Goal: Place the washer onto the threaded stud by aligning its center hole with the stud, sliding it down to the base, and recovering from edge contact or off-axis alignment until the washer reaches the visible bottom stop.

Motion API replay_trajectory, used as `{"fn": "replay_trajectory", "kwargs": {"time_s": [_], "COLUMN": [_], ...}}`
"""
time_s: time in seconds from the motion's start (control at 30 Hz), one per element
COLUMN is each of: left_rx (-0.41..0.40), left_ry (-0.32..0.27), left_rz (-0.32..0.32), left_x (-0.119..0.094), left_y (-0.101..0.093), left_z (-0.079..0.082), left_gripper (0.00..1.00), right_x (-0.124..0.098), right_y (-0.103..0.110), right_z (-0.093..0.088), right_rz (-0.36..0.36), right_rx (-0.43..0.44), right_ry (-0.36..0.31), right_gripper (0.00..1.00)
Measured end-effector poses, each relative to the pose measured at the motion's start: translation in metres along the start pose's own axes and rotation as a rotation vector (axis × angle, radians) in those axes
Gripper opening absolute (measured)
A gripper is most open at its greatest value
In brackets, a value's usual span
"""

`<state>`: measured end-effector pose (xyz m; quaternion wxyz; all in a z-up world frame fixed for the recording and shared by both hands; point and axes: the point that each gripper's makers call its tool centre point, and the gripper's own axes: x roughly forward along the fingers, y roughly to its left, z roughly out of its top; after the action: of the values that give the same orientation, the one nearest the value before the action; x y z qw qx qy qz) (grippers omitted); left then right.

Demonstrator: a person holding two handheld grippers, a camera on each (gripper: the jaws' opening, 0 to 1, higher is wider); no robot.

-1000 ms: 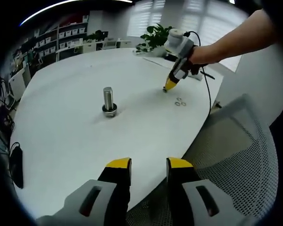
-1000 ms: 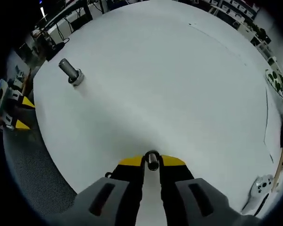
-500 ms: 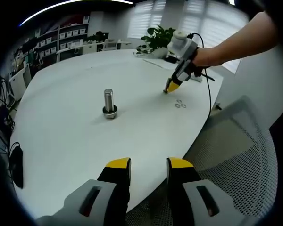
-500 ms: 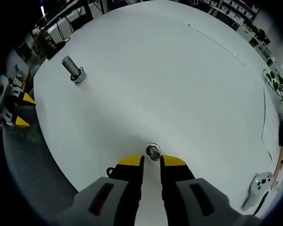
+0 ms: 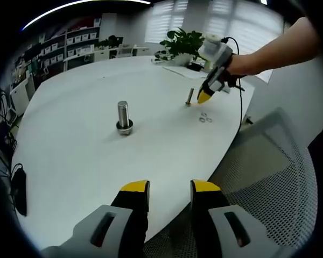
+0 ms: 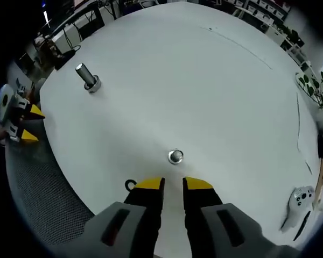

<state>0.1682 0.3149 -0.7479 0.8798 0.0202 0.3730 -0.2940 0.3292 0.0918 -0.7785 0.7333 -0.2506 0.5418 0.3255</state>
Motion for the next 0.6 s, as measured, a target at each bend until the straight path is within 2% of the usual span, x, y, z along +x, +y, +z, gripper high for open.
{"fn": "replay_trajectory", "kwargs": {"time_s": [0.27,0.4,0.6], "left_rx": [-0.004,-0.003,-0.005], "left_ry": [0.007,0.009,0.008], "left_rz": [0.001,0.000,0.003], "left_x": [0.001,0.001,0.001], "left_y": [0.001,0.000,0.001], "left_z": [-0.001,-0.001,0.000], "left_gripper": [0.28,0.28,0.28], "right_x": [0.003,0.008,0.010], "right_y": [0.013,0.018,0.020], "right_z": [-0.010,-0.016,-0.017], "right_rz": [0.025,0.039,0.050], "right_rx": [-0.006,-0.032,-0.058], "right_ry": [0.008,0.033,0.043], "right_gripper": [0.18,0.18,0.19]}}
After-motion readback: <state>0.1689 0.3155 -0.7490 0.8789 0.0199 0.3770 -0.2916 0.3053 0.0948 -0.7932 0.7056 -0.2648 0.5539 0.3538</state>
